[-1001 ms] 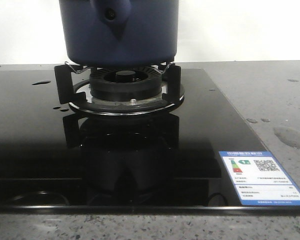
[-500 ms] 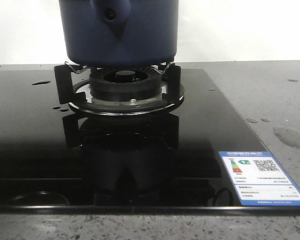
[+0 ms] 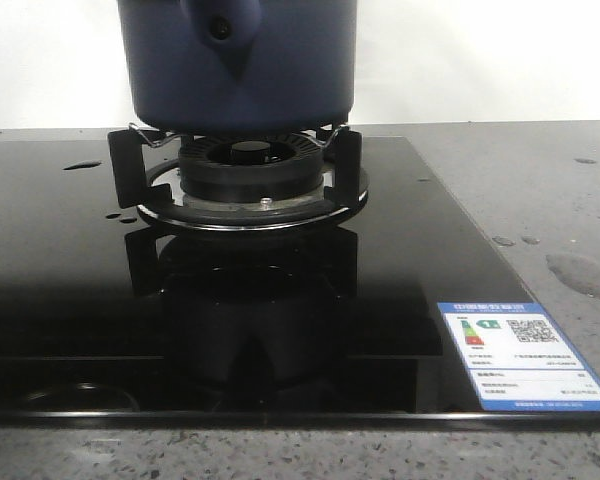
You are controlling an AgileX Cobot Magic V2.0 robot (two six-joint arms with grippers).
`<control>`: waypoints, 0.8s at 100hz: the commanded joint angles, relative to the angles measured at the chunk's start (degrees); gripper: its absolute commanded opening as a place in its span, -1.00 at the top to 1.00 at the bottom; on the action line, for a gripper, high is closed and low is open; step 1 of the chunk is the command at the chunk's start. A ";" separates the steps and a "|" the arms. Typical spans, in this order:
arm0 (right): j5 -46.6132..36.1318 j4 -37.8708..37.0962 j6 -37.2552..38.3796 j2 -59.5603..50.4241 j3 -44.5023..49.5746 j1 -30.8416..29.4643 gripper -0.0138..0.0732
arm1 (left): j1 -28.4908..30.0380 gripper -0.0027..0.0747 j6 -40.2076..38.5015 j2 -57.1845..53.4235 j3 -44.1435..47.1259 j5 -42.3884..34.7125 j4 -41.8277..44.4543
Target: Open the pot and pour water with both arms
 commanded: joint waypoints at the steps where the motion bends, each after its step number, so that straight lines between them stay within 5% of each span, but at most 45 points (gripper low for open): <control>1: -8.58 -3.29 -0.25 -3.16 -1.61 0.22 0.81 | 0.17 0.14 -0.14 -1.57 -2.34 -6.48 -0.90; 53: -14.14 -6.91 -0.25 -3.16 -1.71 0.22 0.81 | 0.17 0.14 -0.14 -1.57 -2.34 -6.48 -0.90; 80: 1.48 -5.41 -0.25 -5.64 -2.43 0.22 0.81 | -1.05 0.14 -0.14 -1.57 -2.34 -6.34 -0.90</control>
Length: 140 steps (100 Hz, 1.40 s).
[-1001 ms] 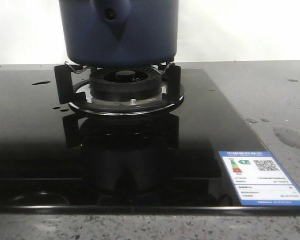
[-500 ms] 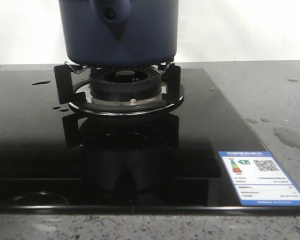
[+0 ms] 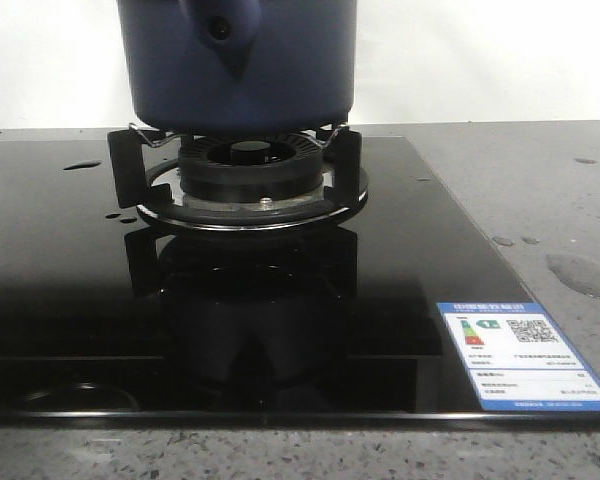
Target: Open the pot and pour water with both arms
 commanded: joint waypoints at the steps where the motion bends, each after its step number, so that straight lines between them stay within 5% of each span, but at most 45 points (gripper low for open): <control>1: 4.16 0.42 -0.15 -4.54 -2.65 0.09 0.81 | -1.35 0.14 -0.14 -1.57 -2.34 -6.34 -0.90; 21: 29.92 5.60 -0.15 -10.15 -8.02 -5.32 0.81 | -7.56 0.14 -0.14 -1.57 -2.34 -6.56 -0.90; 37: 64.47 8.54 5.30 -12.00 -17.05 -18.47 0.81 | -12.88 0.14 -0.14 -1.57 -2.34 -7.53 -0.90; 50: 87.09 6.91 12.21 -11.22 -20.90 -29.70 0.81 | -16.74 0.14 -0.14 -1.57 -2.34 -8.36 -0.90; 64: 102.47 -0.76 16.10 -9.88 -20.48 -37.51 0.81 | -19.76 0.14 -0.14 -1.57 -2.34 -8.36 -0.90; 90: 105.98 -7.92 18.46 -7.31 -13.15 -41.68 0.81 | -21.20 0.14 -0.14 -1.57 -2.34 -8.94 -0.42; 140: 96.34 -9.51 19.64 -6.28 -5.95 -41.68 0.81 | -21.20 0.14 -0.14 -1.57 -2.34 -8.94 -0.13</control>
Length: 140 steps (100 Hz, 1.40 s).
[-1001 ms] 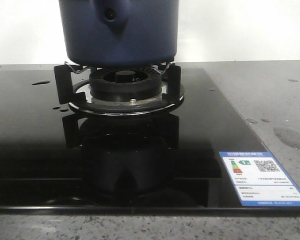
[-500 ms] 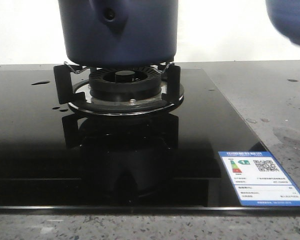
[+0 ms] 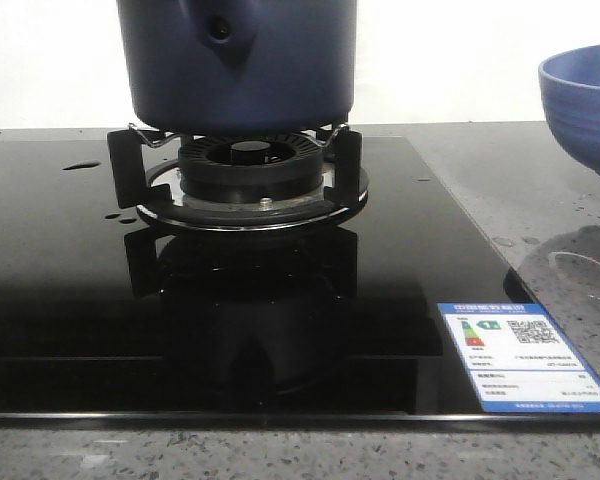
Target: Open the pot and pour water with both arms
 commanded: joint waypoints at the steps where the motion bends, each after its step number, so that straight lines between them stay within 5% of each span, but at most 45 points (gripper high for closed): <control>1: -2.68 -0.04 0.15 -0.88 -1.28 -0.35 0.81 | -0.48 0.14 -0.14 -1.57 -2.34 -6.42 -0.21; 53: -5.02 -0.64 0.15 0.33 1.88 -0.35 0.78 | -0.48 0.14 -0.14 -1.57 -2.34 -6.42 -0.21; 63: -5.03 -0.64 0.15 0.22 1.44 -0.35 0.46 | -0.48 0.14 -0.14 -1.57 -2.34 -6.42 -0.21; 75: -3.48 -0.44 0.15 -0.30 -1.00 -0.35 -0.28 | -0.48 0.14 -0.14 -1.23 -2.34 -6.42 -0.45; 84: -1.72 -0.44 0.15 -1.57 -3.76 -0.35 -0.54 | -0.75 0.14 -0.14 -0.36 -2.34 -5.58 -0.87; 140: -0.71 3.55 0.15 -13.32 -8.34 -0.35 -0.48 | -6.51 0.14 -0.14 12.31 -2.34 -9.96 -0.01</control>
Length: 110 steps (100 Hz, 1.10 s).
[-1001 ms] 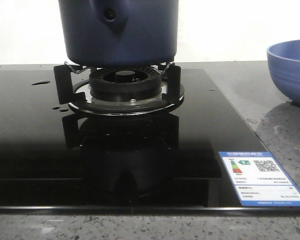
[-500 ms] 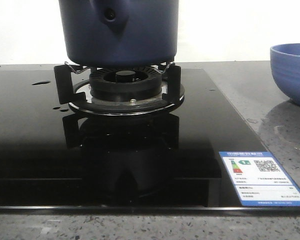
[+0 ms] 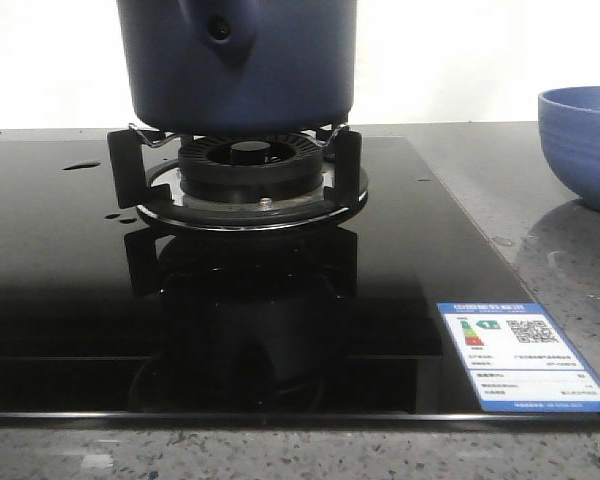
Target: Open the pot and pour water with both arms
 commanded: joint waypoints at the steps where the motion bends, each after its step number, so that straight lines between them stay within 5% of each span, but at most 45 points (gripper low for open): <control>1: -2.18 0.74 0.03 -2.47 -1.94 -0.32 -0.48 | -0.96 0.14 -0.14 -0.48 -2.34 -8.47 -0.32; 110: -2.55 1.55 0.03 -2.58 -1.94 -0.32 -0.48 | -2.46 0.03 -0.14 4.14 -2.34 -12.19 0.33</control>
